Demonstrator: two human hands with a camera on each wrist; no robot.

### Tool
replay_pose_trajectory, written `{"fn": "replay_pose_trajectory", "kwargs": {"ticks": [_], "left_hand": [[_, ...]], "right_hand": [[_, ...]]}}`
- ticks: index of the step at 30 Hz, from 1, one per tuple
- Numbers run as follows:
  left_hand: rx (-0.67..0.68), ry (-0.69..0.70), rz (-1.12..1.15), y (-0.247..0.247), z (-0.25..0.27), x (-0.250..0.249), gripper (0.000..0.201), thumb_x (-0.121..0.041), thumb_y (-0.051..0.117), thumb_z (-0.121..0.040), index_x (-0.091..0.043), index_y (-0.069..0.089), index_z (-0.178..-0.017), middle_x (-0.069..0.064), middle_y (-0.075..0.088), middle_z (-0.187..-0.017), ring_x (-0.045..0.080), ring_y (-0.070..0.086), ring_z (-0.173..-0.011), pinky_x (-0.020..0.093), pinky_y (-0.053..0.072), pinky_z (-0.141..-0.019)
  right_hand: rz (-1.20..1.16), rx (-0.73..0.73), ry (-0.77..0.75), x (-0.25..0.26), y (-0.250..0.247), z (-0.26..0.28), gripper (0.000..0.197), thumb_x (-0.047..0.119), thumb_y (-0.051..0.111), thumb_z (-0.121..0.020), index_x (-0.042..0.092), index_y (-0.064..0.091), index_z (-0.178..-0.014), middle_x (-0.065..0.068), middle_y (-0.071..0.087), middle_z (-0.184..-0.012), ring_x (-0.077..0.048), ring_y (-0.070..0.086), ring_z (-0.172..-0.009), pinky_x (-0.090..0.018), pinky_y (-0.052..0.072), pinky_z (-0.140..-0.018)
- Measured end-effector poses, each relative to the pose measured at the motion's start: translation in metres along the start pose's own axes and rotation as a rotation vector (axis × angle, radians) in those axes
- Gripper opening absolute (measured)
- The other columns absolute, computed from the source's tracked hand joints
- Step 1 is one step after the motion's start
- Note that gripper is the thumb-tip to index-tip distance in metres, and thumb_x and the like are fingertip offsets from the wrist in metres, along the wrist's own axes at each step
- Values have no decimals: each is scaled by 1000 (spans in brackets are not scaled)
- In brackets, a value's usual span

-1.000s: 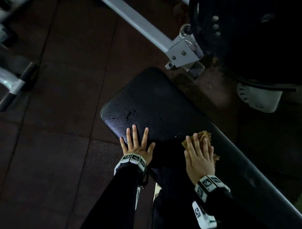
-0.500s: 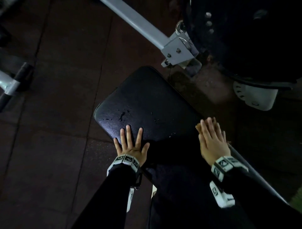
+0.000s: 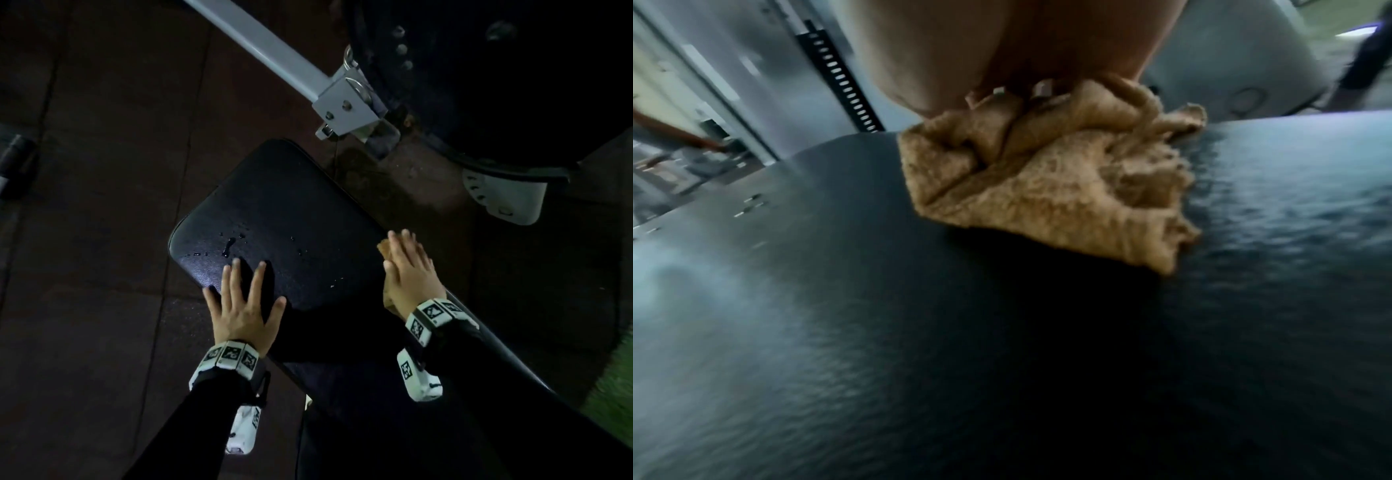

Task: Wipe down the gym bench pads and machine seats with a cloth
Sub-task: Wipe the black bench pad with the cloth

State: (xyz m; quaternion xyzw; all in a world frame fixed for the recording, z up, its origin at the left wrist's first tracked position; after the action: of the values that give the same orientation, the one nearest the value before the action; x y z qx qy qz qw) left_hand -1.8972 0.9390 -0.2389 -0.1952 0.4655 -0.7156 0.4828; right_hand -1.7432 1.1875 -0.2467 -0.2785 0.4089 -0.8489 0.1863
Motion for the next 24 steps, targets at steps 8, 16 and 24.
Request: {"fn": "replay_pose_trajectory", "kwargs": {"ticks": [8,16,24], "left_hand": [[118,-155,60,-26,-53,22,79,-68,29,-89,-41,-20,-144,6,-32,-153,23,-30,-141,55,-15,-113],[242,-223,2,-21,-62,23,78,-79,14,-81,-45,-37,-128,5,-44,-146,24,-40,-135,54,-22,-107],[332,-229,-18,-21,-63,24,76,-80,6,-78,-43,-46,-120,8,-50,-141,26,-44,-131,57,-24,-104]], "right_hand": [[-65,-79,194,-52,-4,32,53,43,37,-96,29,25,-146,-7,29,-150,-28,8,-144,-42,2,-115],[-85,-98,184,15,-7,-34,48,37,29,-98,29,24,-145,-10,44,-138,-31,42,-123,-45,31,-103],[-163,6,40,97,-19,-115,48,40,32,-99,28,26,-145,-10,40,-142,-34,41,-125,-38,31,-103]]}}
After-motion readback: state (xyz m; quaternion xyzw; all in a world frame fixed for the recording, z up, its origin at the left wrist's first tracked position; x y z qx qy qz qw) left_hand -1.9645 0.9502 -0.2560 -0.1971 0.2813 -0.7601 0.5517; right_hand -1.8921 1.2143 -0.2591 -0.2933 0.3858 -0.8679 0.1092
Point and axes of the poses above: each hand's wrist, its own z-axis away from the middle knuckle, its own y-axis out of the palm, x = y × z, the point moved 5 cm from there along -z, towards the middle knuckle
